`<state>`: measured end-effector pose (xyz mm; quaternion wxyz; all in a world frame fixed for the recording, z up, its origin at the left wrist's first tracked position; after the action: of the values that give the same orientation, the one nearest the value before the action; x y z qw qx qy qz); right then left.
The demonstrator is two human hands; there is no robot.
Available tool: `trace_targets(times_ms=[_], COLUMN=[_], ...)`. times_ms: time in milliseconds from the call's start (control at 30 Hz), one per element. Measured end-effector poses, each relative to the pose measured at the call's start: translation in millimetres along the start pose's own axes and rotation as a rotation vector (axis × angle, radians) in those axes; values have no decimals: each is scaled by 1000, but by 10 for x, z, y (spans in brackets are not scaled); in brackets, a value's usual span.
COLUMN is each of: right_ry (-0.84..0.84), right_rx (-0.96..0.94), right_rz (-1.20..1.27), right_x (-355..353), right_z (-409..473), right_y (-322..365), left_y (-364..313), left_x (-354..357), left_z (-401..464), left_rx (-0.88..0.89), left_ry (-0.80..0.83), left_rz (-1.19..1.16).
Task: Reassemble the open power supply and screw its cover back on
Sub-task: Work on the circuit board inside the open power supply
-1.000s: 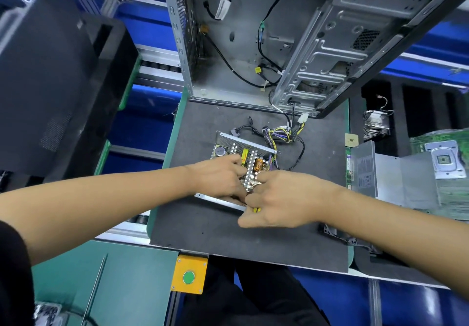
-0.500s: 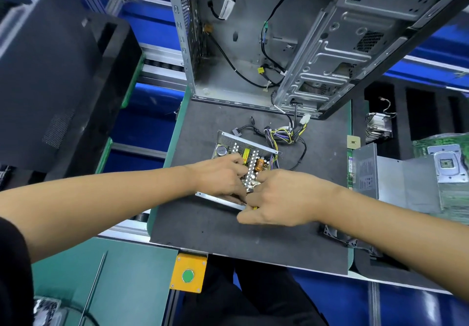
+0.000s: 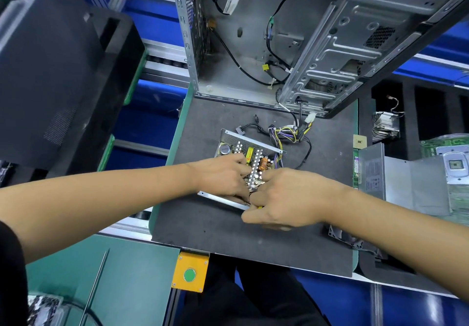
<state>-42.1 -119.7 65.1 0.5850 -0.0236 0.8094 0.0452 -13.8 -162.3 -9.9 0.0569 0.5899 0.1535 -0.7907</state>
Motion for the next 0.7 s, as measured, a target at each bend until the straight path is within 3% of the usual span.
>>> trace_targets(times_ms=[700], right_ry=[-135], right_rx=[94], right_rz=[105], right_x=[18], right_z=[-106], right_y=[-49], left_y=[66], left_x=[94], left_z=[-50], left_rx=[-81], left_ry=[68], left_rz=[-102])
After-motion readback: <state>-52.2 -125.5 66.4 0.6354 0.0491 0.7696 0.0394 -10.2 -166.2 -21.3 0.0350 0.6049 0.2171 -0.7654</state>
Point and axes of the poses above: each hand's wrist, its own z-axis towards the middle knuckle, its own x-axis out of the palm, y = z × x, the point moved 9 cm from there along z, towards the middle knuckle, and after that the axes turned 5 degrees about -x, right-handed, at the moved point
